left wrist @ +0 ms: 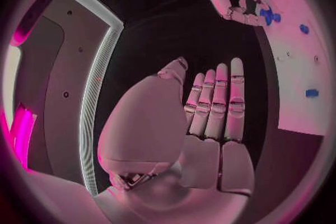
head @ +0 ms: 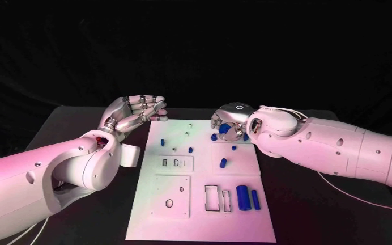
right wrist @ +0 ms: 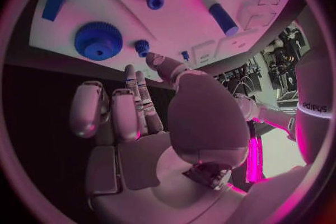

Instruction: Assemble the parts on the task board

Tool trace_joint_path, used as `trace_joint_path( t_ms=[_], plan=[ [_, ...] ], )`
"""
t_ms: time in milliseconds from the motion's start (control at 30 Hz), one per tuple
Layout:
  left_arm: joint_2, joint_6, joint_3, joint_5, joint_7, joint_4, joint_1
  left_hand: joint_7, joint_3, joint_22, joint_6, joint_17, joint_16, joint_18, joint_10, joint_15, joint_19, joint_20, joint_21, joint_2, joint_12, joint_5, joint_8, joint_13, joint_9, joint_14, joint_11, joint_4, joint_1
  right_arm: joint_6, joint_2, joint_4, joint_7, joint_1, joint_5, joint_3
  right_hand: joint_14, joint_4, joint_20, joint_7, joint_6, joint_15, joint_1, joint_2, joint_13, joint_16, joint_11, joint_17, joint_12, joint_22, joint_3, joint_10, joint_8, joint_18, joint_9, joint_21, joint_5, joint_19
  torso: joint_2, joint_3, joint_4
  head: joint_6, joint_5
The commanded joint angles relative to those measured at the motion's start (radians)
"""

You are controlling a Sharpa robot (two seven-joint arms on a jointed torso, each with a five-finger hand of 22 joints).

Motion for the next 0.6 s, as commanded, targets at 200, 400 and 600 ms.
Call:
trace_joint_path(
  t_ms=[200,400,600],
  plan=[
    [0.002,0.021,0.001,-0.006,-0.001,-0.001,0.002,0.006,0.003,0.001,-0.005,0.002,-0.005,0.012,0.004,0.0,0.01,0.0,0.008,-0.011,-0.004,-0.005,-0.007,-0.002,-0.002,-0.004,0.004,0.001,-0.003,0.037,0.017,-0.016,-0.018,-0.006,-0.046,-0.002,0.041,0.008,0.004,0.001,-0.007,0.007,0.008,-0.005,0.001,0.011,0.002,0.011,-0.002,0.014,0.002,-0.006,-0.004,-0.014,0.004,0.013,-0.004,0.004,0.017,-0.0013,0.0038,0.011,-0.002],
    [0.004,0.02,0.001,-0.006,-0.002,-0.003,0.002,0.008,0.002,0.002,-0.007,0.003,-0.006,0.011,0.001,0.001,0.011,0.0,0.009,-0.011,-0.007,-0.005,-0.008,-0.002,-0.002,-0.005,0.005,0.001,-0.005,0.048,0.028,-0.028,-0.018,-0.009,-0.047,-0.003,0.04,0.014,0.006,0.001,-0.002,0.008,0.008,0.0,0.002,0.02,0.002,0.018,-0.002,0.024,0.004,-0.005,-0.001,-0.015,0.009,0.02,-0.004,0.005,0.023,-0.0031,0.0064,0.011,0.002],
    [0.006,0.02,0.001,-0.006,-0.003,-0.006,0.002,0.009,0.002,0.002,-0.009,0.004,-0.006,0.011,-0.001,0.001,0.011,0.0,0.01,-0.011,-0.008,-0.005,-0.009,-0.002,-0.003,-0.006,0.006,0.001,-0.007,0.058,0.032,-0.035,-0.018,-0.012,-0.047,-0.005,0.041,0.024,0.006,0.0,0.009,0.007,0.007,0.01,0.006,0.033,0.0,0.03,0.003,0.048,0.01,0.011,0.005,-0.018,0.017,0.037,-0.007,0.012,0.03,-0.0024,0.0063,0.013,0.0]
  ],
)
